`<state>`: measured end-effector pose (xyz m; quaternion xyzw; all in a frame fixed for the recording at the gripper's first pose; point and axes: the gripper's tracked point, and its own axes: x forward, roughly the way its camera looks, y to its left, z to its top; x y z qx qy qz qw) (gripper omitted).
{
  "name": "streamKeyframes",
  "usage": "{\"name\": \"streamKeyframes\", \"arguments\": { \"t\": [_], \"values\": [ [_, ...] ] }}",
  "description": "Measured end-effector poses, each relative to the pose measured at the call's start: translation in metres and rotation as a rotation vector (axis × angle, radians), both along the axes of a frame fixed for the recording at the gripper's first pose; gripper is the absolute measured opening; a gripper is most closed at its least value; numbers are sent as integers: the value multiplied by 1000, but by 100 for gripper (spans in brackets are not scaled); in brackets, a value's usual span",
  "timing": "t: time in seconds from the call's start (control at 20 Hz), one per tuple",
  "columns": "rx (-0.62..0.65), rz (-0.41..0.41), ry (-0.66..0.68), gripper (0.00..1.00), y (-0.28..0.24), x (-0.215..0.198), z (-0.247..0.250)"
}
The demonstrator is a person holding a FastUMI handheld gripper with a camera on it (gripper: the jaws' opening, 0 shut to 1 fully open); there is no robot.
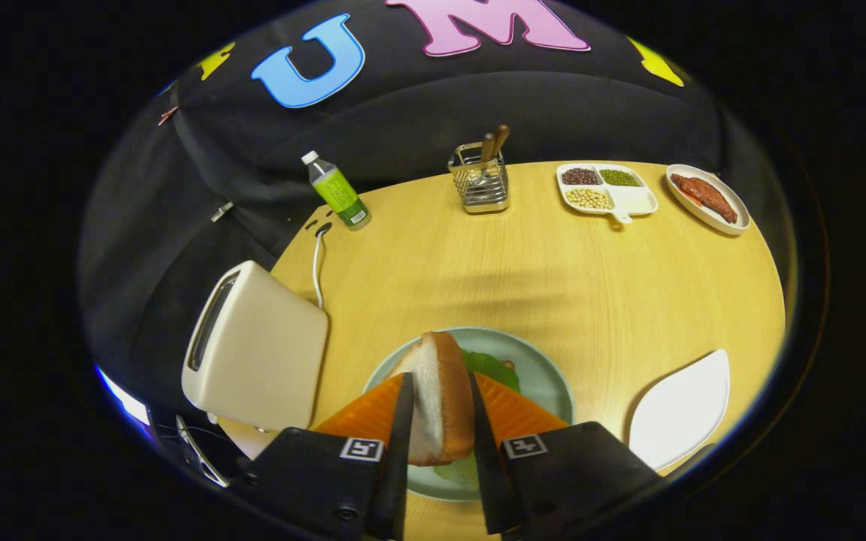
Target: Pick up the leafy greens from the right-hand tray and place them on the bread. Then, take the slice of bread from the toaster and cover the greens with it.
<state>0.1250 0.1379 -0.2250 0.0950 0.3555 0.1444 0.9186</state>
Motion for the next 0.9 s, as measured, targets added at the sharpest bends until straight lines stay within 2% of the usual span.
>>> {"name": "streamKeyframes", "arguments": {
  "t": [0.1,0.25,0.35,0.6,0.8,0.9],
  "values": [
    [-37,-1,-32,62,-16,-1,1],
    [-50,-24,-96,99,-37,1,18],
    [-79,-40,-167,99,-52,0,40],
    [-187,-60,-442,99,-88,-6,135],
    [-152,-98,-611,99,-99,-26,219],
    [-153,-109,-656,99,-110,-41,244]
  ]
}}
